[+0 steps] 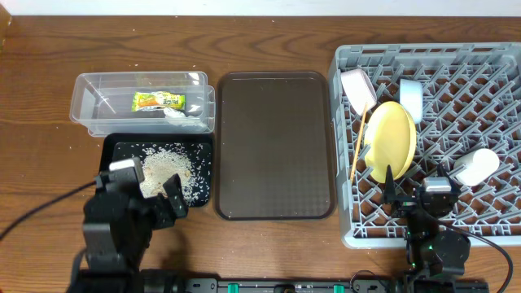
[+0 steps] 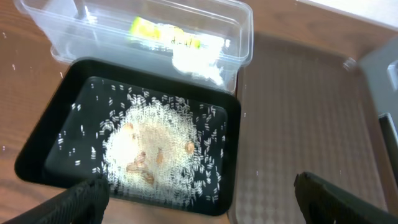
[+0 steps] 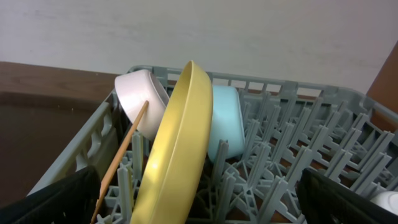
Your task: Sort waste into correct bins and load items into the dishwasher rack
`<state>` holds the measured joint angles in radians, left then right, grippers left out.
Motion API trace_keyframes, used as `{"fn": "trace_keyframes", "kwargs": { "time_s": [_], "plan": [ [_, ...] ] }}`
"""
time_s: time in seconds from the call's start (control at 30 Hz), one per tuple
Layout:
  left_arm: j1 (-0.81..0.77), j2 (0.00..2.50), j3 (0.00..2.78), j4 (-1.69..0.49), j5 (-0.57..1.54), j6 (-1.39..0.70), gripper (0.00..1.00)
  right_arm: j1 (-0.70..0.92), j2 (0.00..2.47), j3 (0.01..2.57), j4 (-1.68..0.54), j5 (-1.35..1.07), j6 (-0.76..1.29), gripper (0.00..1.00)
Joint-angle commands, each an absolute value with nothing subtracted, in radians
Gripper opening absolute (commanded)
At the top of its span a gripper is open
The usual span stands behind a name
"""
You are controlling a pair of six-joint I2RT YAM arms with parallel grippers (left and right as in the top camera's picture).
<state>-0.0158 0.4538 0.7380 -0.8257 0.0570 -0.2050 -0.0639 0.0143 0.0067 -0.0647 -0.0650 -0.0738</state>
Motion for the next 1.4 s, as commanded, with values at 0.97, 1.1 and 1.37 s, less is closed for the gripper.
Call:
{"fn": "trace_keyframes", "kwargs": {
  "time_s": [0.97,1.1,1.37],
  "plan": [
    [-0.014,0.004,0.004,-0.07,0.018,-0.109,0.98,-0.071,0.009,0.006,-0.068,-0.08,-0.087,0.99],
    [-0.014,0.005,0.004,-0.07,0.018,-0.109,0.98,-0.071,0.009,0.006,-0.068,-0.08,-0.087,0.99],
    [-0.014,0.005,0.004,-0.07,0.018,-0.109,0.98,-0.071,0.009,0.006,-0.068,-0.08,-0.087,0.99]
  ]
}}
